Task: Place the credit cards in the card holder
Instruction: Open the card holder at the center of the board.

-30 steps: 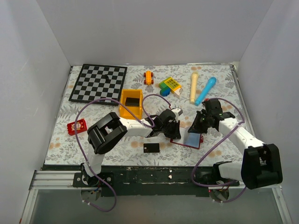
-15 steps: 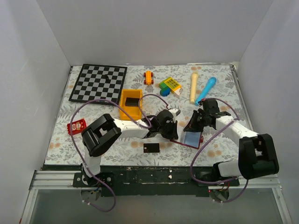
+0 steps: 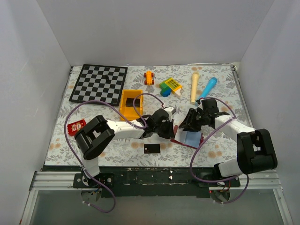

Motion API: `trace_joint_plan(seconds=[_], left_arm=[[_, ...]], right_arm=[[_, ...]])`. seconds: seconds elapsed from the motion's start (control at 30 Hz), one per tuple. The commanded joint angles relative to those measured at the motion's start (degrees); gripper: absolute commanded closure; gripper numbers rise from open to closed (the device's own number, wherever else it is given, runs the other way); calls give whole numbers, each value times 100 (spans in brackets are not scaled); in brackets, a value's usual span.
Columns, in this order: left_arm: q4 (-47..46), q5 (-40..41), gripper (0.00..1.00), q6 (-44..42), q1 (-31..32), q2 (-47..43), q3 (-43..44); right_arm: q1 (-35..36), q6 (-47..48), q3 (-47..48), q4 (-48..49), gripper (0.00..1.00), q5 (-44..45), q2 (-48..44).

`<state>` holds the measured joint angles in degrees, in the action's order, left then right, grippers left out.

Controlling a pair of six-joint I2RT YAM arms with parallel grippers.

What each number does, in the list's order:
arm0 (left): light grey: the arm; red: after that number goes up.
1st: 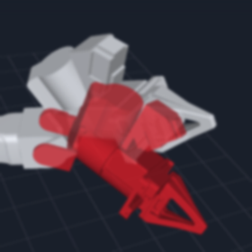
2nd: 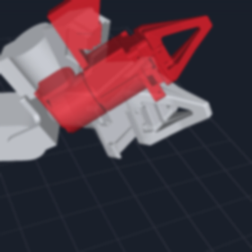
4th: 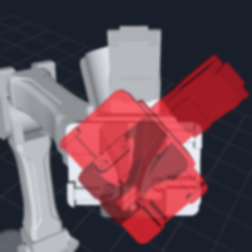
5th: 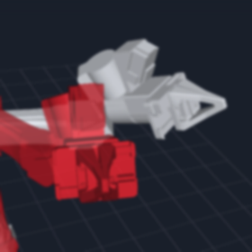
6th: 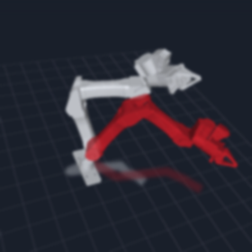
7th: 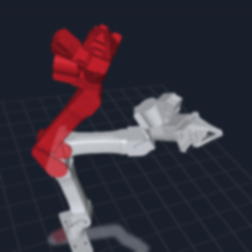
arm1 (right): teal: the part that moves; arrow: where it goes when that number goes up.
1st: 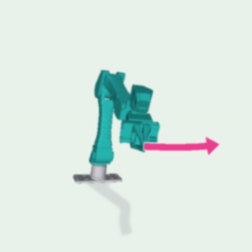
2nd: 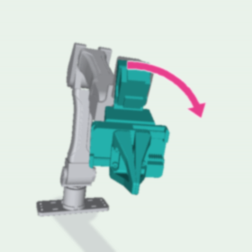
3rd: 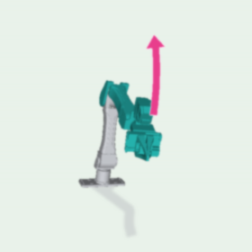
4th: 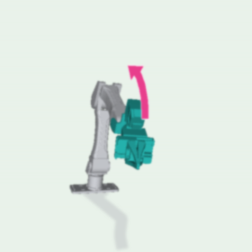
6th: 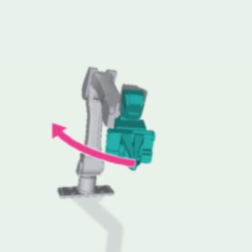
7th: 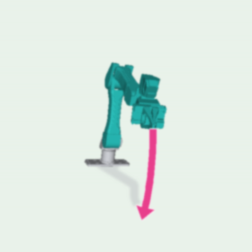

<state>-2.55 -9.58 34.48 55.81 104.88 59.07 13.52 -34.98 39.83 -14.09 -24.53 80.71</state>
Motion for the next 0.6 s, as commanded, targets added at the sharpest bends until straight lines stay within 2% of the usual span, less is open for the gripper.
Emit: trace_joint_plan(seconds=[0.0,0.2,0.57], left_arm=[[79,115,100,-73,-35,-319,-62],[123,185,100,-108,-70,-407,-115],[219,537,100,-284,-79,-917,-150]], right_arm=[[19,-149,-98,731,51,-508,103],[72,-272,-64,1039,50,-684,375],[133,-281,33,872,50,-394,877]])
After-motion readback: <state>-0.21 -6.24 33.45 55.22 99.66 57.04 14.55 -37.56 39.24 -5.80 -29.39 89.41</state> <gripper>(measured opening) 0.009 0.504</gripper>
